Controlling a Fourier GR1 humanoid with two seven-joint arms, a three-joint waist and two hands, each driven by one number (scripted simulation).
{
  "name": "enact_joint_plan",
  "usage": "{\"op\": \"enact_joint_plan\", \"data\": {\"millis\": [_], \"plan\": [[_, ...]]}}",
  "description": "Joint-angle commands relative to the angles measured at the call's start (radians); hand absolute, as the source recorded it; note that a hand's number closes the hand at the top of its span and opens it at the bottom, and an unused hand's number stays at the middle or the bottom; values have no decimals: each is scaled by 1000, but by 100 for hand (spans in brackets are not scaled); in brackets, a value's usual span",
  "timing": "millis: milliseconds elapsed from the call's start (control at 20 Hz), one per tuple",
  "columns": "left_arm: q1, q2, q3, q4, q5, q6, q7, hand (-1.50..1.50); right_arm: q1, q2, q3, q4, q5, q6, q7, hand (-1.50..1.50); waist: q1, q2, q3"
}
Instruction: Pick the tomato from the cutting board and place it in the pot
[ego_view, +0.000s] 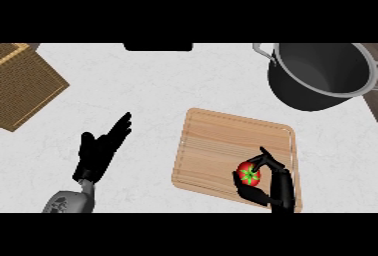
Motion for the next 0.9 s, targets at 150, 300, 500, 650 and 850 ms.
{"op": "enact_joint_plan", "data": {"millis": [150, 300, 500, 650, 850], "plan": [[6, -5, -4, -11, 5, -7, -11, 0, -80, -438, -134, 53, -78, 436, -8, 150, 21, 24, 18], [3, 6, 5, -10, 9, -15, -17, 0, -85, -593, -194, 122, -94, 600, -101, 150, 13, 28, 21], [-12, -8, -7, -23, 11, -17, -13, 0, -143, -725, -277, 253, -151, 817, -178, 150, 36, 35, 24], [-23, -29, -20, -4, -1, -3, -5, 0, -190, -801, -313, 377, -139, 928, -262, 150, 47, 41, 24], [-18, -13, -35, -10, -14, -24, -10, 0, -269, -845, -315, 529, -41, 933, -387, 150, 71, 39, 23]]}}
